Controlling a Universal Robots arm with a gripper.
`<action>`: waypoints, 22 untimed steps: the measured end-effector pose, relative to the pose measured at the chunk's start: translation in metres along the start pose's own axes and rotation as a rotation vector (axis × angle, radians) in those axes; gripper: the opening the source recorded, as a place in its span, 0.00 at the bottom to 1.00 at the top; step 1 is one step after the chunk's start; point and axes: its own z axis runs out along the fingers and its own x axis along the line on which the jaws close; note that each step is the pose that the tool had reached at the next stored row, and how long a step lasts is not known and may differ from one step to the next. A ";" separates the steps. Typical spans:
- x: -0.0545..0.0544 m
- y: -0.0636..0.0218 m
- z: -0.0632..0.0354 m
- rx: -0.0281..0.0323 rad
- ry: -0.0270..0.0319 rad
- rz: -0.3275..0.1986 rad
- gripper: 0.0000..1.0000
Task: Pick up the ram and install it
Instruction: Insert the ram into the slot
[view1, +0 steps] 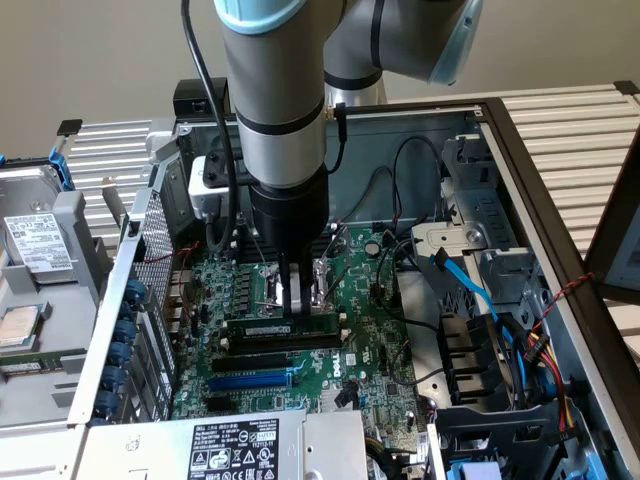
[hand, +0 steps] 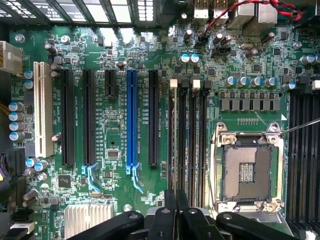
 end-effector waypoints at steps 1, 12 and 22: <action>0.000 0.0000 0.0001 0.0001 -0.0022 0.003 0.12; 0.000 0.0003 0.0009 0.0088 0.0029 0.009 0.12; 0.000 0.0015 0.0030 0.0089 0.0031 0.009 0.12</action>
